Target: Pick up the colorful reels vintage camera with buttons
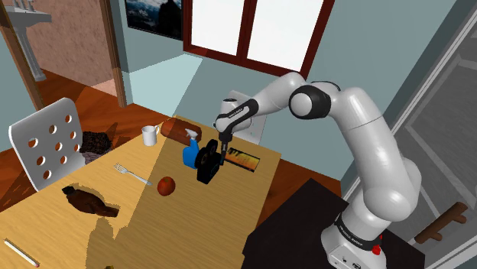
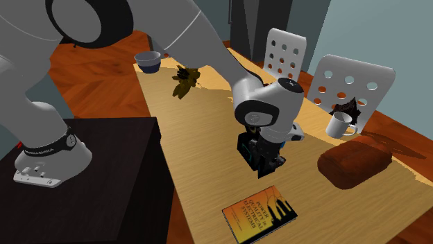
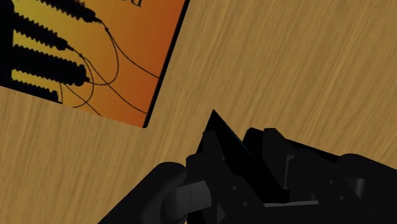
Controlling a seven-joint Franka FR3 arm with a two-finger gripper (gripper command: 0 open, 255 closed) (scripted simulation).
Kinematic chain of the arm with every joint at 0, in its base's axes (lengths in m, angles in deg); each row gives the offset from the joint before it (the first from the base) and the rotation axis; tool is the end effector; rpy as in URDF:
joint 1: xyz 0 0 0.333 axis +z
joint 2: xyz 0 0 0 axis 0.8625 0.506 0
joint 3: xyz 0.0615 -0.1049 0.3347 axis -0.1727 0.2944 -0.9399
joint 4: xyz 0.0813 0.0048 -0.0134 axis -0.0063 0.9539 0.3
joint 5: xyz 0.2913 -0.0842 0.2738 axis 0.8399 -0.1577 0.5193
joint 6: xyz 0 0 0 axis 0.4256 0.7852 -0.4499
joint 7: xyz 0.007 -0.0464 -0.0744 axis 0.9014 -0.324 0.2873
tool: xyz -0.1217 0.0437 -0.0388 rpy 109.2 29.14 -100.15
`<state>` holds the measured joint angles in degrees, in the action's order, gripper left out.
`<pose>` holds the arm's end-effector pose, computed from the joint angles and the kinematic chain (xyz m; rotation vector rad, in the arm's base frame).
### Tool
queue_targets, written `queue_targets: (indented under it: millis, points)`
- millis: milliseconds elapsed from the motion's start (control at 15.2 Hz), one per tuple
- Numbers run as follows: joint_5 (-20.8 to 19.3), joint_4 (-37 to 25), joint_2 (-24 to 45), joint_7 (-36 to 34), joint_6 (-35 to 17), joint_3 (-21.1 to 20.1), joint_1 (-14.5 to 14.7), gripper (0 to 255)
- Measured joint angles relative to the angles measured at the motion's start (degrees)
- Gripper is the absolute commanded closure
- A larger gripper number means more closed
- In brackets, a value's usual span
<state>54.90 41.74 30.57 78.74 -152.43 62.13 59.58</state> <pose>0.7290 -0.0059 0.1047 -2.8586 -1.1828 0.0803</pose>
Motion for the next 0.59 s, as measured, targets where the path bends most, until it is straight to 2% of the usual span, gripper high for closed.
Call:
queue_targets:
  millis: [594]
  points:
    - [0.0,0.7,-1.2,0.0,0.6,0.0,0.0,255]
